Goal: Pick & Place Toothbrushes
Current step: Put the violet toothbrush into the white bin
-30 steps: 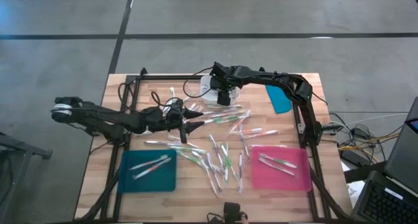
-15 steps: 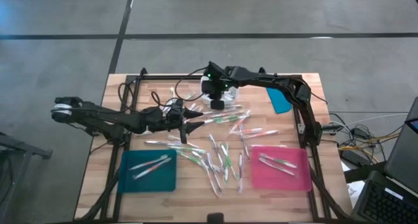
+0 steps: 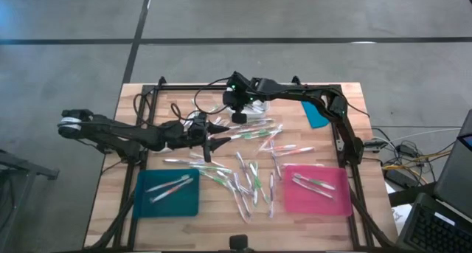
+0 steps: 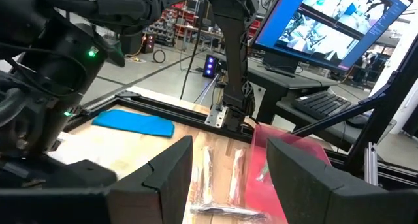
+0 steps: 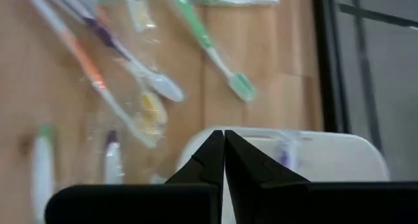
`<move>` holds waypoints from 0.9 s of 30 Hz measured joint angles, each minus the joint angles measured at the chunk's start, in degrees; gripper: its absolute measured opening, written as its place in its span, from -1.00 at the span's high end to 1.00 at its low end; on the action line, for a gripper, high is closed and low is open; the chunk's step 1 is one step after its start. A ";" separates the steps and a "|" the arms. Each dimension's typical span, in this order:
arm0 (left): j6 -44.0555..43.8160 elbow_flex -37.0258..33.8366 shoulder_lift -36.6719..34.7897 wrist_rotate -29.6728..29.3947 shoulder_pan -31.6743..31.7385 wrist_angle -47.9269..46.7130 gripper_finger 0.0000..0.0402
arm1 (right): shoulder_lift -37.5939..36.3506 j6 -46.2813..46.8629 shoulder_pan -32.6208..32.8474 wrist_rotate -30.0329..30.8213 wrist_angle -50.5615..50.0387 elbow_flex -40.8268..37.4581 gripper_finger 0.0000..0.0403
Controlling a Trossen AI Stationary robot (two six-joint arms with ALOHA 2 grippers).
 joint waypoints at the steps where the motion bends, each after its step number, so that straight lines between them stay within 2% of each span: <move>1: 0.01 -0.01 0.00 0.00 0.01 0.00 0.01 | 0.00 0.27 -0.26 0.38 -0.06 0.07 0.96; 11: 0.00 0.00 -0.04 0.00 0.17 0.02 0.01 | 0.00 1.43 -2.47 0.25 1.10 -0.51 0.96; 16: 0.01 0.00 -0.04 0.00 0.20 0.04 0.01 | 0.00 2.03 -3.39 -3.15 2.39 -1.18 0.96; 21: 0.00 0.00 -0.04 -0.02 0.27 0.04 0.01 | 0.00 3.23 -4.13 -3.34 5.48 -1.98 0.96; 23: 0.00 0.00 -0.04 -0.02 0.27 0.04 0.01 | 0.00 3.74 -4.48 -2.32 6.98 -2.30 0.96; 27: 0.00 0.00 -0.04 -0.02 0.30 0.04 0.01 | 0.00 4.00 -4.65 3.76 7.26 -2.68 0.96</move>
